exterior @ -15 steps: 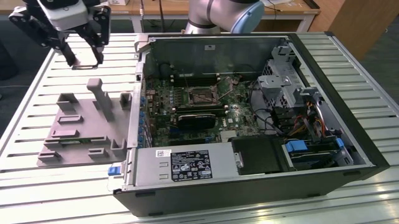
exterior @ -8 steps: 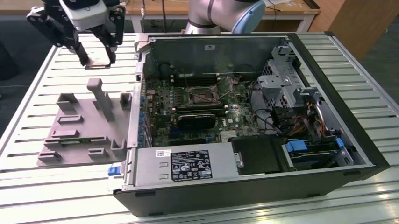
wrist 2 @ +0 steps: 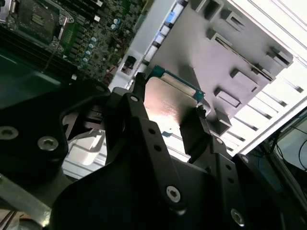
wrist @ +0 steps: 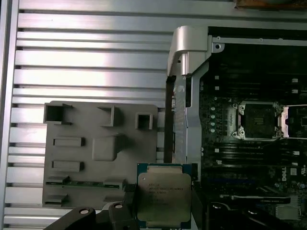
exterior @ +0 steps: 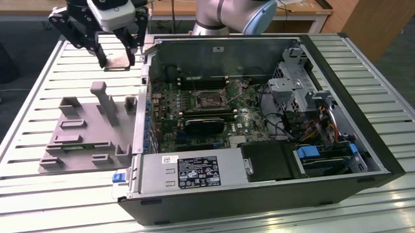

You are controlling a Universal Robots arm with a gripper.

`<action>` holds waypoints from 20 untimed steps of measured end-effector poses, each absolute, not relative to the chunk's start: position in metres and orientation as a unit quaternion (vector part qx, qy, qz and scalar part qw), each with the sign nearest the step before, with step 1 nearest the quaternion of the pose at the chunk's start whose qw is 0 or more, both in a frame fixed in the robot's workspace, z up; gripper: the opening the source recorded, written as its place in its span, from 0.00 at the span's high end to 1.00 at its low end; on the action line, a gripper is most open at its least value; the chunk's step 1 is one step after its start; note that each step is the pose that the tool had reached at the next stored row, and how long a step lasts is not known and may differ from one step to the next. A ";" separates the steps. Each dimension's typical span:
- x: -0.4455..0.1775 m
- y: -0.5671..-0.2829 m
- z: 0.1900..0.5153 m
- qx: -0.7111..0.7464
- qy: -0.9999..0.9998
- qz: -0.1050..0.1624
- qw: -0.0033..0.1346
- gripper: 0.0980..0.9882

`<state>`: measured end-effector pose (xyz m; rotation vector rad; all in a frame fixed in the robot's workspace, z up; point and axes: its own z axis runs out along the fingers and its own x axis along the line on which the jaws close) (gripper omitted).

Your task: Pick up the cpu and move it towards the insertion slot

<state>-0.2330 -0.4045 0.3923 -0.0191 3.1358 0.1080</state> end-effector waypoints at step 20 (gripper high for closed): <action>-0.156 -0.404 0.392 -0.006 0.999 0.034 -0.002 0.51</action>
